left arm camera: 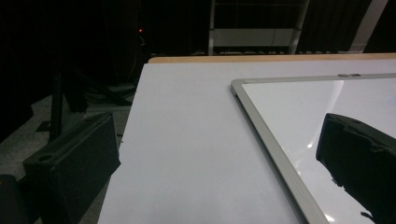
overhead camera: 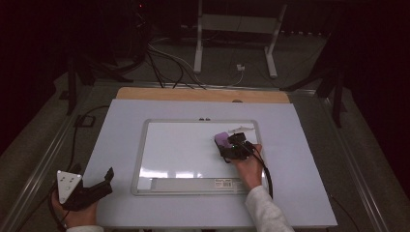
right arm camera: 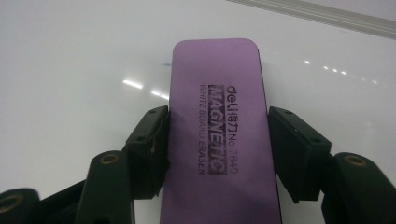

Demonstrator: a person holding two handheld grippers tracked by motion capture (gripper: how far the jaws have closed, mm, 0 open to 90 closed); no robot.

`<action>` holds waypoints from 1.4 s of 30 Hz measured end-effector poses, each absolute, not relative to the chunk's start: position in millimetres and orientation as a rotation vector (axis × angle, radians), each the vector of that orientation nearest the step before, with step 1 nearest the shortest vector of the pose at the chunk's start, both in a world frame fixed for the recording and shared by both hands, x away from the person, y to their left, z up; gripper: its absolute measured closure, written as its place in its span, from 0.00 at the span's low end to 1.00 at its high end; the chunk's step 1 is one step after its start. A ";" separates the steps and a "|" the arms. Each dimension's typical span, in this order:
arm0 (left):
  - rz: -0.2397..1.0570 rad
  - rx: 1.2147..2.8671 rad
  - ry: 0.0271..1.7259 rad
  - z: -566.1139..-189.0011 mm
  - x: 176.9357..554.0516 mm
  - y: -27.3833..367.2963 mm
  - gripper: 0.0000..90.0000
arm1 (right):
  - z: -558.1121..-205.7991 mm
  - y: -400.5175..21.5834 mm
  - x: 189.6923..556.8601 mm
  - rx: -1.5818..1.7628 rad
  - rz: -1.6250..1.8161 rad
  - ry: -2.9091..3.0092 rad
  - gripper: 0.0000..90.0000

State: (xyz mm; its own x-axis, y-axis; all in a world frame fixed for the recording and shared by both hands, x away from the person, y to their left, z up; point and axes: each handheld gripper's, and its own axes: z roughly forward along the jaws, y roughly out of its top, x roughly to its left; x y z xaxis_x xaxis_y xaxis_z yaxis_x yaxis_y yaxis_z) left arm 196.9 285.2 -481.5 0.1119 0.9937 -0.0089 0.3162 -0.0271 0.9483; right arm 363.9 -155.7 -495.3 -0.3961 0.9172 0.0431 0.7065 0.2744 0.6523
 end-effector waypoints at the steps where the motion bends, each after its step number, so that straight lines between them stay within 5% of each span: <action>1: 0.961 1.499 1.348 -481.5 197.0 284.8 0.00 | -495.7 -151.2 362.6 1.458 0.864 2.222 0.46; 15: 0.959 1.496 1.351 -481.5 196.7 286.6 0.00 | -496.2 -143.6 396.0 1.486 0.805 2.174 0.46; 23: 0.960 1.505 1.345 -481.1 197.0 283.9 0.00 | -496.8 -113.7 381.4 1.342 0.849 2.284 0.46; 42: 0.962 1.499 1.351 -481.6 196.9 285.1 0.00 | -484.6 -160.4 381.1 1.418 0.853 2.144 0.41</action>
